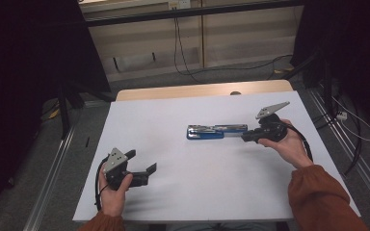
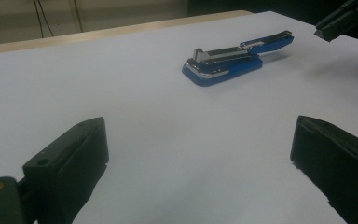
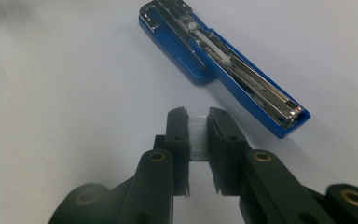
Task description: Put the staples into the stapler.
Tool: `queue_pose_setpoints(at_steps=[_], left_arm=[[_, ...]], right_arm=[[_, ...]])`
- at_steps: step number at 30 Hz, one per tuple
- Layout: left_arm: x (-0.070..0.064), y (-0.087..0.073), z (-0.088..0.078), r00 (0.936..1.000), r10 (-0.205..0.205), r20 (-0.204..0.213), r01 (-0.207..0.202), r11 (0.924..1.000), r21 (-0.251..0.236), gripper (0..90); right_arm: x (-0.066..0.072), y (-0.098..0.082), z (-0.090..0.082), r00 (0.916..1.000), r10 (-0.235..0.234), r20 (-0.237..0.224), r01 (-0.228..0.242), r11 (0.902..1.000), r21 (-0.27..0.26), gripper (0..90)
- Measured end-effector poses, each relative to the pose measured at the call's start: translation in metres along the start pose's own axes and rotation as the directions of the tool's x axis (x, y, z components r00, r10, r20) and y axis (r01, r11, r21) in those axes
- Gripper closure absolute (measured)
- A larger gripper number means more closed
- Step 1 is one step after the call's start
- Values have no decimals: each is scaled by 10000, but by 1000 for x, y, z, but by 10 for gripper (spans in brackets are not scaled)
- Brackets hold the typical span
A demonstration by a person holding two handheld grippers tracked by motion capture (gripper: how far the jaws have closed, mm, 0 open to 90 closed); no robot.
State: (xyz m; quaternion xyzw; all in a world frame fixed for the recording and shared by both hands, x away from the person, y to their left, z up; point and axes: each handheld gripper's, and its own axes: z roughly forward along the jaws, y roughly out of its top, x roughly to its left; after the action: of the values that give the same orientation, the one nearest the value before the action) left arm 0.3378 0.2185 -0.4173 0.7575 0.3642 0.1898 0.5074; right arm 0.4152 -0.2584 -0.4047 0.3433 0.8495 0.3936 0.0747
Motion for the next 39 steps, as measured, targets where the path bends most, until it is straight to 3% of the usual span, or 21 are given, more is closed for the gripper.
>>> queue_pose_setpoints(at_steps=[15,29,39], left_arm=[[0,0,0,10000,-5,-15,5,10000,39,43],[0,0,0,10000,6,-16,-6,10000,6,43],[0,0,0,10000,-26,20,26,10000,7,43]], right_arm=[[10,19,16,9992,-359,-185,354,9990,-271,791],[15,47,36,9929,-1146,-326,1146,9934,7,791],[18,56,55,9889,-1407,-483,1412,9900,59,791]])
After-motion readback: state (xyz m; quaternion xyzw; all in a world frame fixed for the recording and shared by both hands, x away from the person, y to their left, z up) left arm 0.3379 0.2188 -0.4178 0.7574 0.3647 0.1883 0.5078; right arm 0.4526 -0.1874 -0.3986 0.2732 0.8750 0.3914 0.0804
